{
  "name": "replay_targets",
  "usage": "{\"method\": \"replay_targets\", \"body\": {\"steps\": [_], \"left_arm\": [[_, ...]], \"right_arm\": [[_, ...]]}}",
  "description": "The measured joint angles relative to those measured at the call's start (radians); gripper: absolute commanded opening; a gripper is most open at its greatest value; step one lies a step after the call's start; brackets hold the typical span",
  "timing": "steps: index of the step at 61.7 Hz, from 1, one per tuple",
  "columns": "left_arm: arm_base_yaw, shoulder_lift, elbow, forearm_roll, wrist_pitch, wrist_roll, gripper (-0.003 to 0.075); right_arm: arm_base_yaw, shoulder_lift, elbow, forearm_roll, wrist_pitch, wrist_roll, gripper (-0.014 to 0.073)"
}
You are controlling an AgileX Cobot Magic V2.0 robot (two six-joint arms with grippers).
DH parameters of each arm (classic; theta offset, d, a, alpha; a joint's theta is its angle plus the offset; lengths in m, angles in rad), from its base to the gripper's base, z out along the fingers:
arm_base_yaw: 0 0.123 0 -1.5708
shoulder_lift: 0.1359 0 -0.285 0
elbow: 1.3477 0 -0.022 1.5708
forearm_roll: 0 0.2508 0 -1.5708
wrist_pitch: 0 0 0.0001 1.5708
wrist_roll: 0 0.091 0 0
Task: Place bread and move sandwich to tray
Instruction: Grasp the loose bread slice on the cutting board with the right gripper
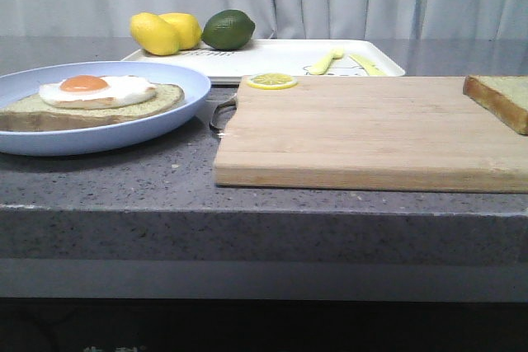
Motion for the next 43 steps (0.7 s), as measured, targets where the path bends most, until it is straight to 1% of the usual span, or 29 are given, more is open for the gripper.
{"method": "replay_targets", "body": {"steps": [8,15,20,27,43], "left_arm": [[-0.002,0.0,0.0,0.004,0.0,0.0,0.0479],[-0.002,0.0,0.0,0.004,0.0,0.0,0.0479],[-0.002,0.0,0.0,0.004,0.0,0.0,0.0479],[-0.002,0.0,0.0,0.004,0.0,0.0,0.0479],[-0.002,0.0,0.0,0.004,0.0,0.0,0.0479]], "right_arm": [[-0.183,0.071,0.0,0.181,0.0,-0.105,0.0641],[-0.269,0.151,0.002,0.291,-0.006,-0.178,0.0641],[-0.29,0.213,0.004,0.353,-0.012,-0.236,0.0641],[-0.292,0.286,0.004,0.422,-0.02,-0.305,0.0641],[-0.292,0.346,0.046,0.535,-0.028,-0.408,0.0641]]}}
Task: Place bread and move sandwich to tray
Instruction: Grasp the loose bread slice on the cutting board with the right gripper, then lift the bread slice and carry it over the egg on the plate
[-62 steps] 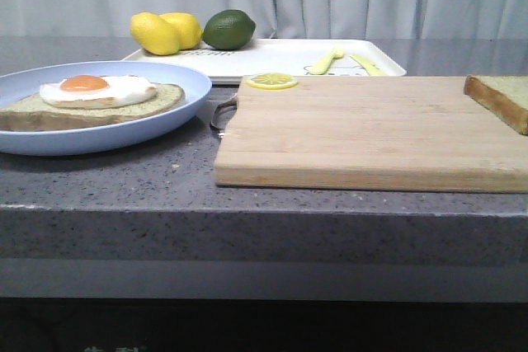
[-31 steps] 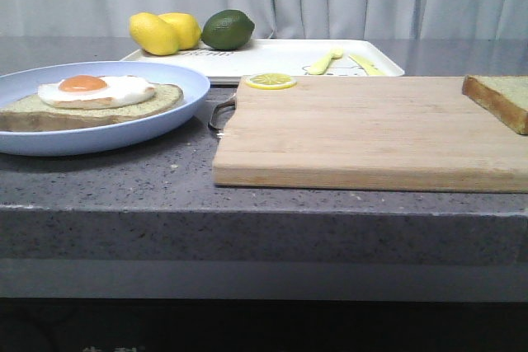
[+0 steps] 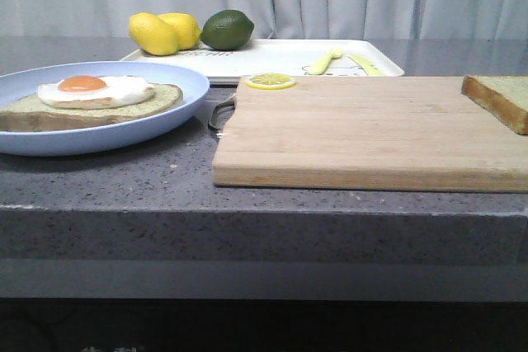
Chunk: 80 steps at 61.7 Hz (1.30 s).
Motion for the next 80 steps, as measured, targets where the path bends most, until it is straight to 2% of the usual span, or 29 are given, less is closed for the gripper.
{"method": "replay_targets", "body": {"steps": [8,33,38,53,57,65,80], "left_arm": [[0.0,0.0,0.0,0.0,0.0,0.0,0.0479],[0.0,0.0,0.0,0.0,0.0,0.0,0.0479],[0.0,0.0,0.0,0.0,0.0,0.0,0.0479],[0.0,0.0,0.0,0.0,0.0,0.0,0.0479],[0.0,0.0,0.0,0.0,0.0,0.0,0.0479],[0.0,0.0,0.0,0.0,0.002,0.0,0.0479],[0.0,0.0,0.0,0.0,0.002,0.0,0.0479]], "right_arm": [[0.0,0.016,0.024,0.052,-0.002,-0.039,0.0641],[0.074,0.056,0.071,0.098,-0.011,-0.117,0.0638],[0.076,0.058,0.073,0.1,-0.011,-0.117,0.0582],[0.076,0.061,0.077,0.1,-0.019,-0.119,0.0225],[0.076,0.061,0.077,0.1,-0.019,-0.119,0.016],[0.076,0.038,0.079,0.105,-0.019,-0.119,0.0097],[0.08,-0.091,0.079,0.171,-0.019,-0.119,0.0092]]}}
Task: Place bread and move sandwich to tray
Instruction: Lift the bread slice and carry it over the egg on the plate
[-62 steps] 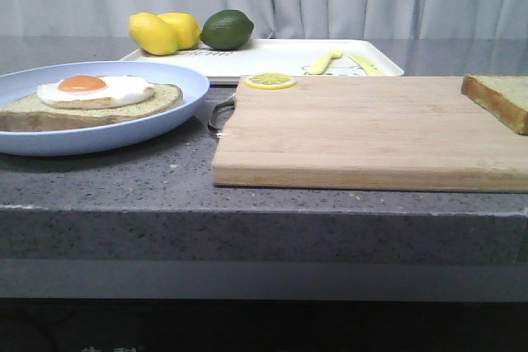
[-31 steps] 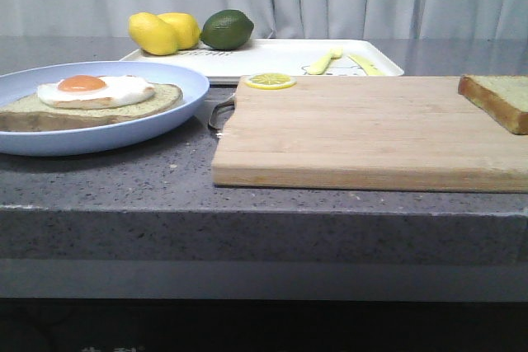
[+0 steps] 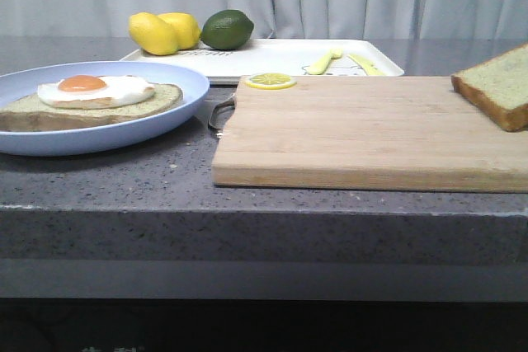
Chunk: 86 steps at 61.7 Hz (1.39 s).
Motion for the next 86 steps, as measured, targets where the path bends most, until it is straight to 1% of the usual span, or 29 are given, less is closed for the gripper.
{"method": "replay_targets", "body": {"steps": [7,17,23,34,41,51,56,61,68,76,86], "left_arm": [[0.0,0.0,0.0,0.0,0.0,0.0,0.0479],[0.0,0.0,0.0,0.0,0.0,0.0,0.0479],[0.0,0.0,0.0,0.0,0.0,0.0,0.0479],[0.0,0.0,0.0,0.0,0.0,0.0,0.0479],[0.0,0.0,0.0,0.0,0.0,0.0,0.0479],[0.0,0.0,0.0,0.0,0.0,0.0,0.0479],[0.0,0.0,0.0,0.0,0.0,0.0,0.0479],[0.0,0.0,0.0,0.0,0.0,0.0,0.0479],[0.0,0.0,0.0,0.0,0.0,0.0,0.0479],[0.0,0.0,0.0,0.0,0.0,0.0,0.0479],[0.0,0.0,0.0,0.0,0.002,0.0,0.0479]], "right_arm": [[0.017,-0.075,0.0,0.053,0.0,0.002,0.0092],[0.095,-0.159,0.0,0.18,0.002,0.002,0.0092],[0.174,-0.176,0.0,0.258,0.005,0.002,0.0092],[0.379,-0.179,0.0,0.352,0.0,0.002,0.0092],[0.544,-0.179,0.002,0.392,-0.092,0.002,0.0092],[0.771,-0.175,0.006,0.453,-0.322,0.002,0.0092],[0.879,-0.158,0.006,0.512,-0.427,0.002,0.0092],[0.969,-0.122,0.006,0.61,-0.507,-0.003,0.0092],[1.056,-0.047,0.004,0.726,-0.575,-0.051,0.0092],[1.115,0.051,-0.041,0.755,-0.611,-0.095,0.0092],[1.161,0.164,-0.156,0.769,-0.625,-0.101,0.0092]]}}
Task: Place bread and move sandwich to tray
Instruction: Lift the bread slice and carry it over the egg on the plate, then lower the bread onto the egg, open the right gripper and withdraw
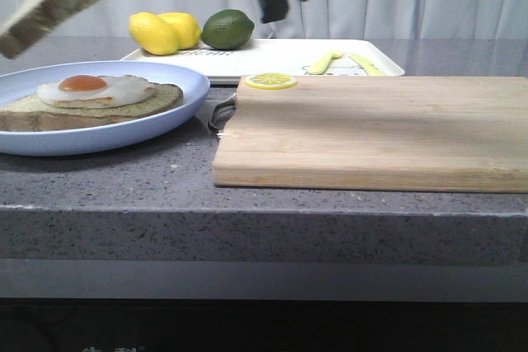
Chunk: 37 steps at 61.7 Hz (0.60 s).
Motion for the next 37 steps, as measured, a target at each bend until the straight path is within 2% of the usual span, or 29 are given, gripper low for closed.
{"method": "replay_targets", "body": {"steps": [9,17,28,37], "left_arm": [[0.0,0.0,0.0,0.0,0.0,0.0,0.0479],[0.0,0.0,0.0,0.0,0.0,0.0,0.0479],[0.0,0.0,0.0,0.0,0.0,0.0,0.0479],[0.0,0.0,0.0,0.0,0.0,0.0,0.0479]], "right_arm": [[0.034,0.087,-0.088,0.004,-0.024,0.07,0.0092],[0.065,0.127,-0.103,0.006,-0.107,0.136,0.0092],[0.076,0.151,-0.105,0.012,-0.199,0.167,0.0092],[0.076,0.155,-0.107,0.019,-0.211,0.171,0.0096]]}}
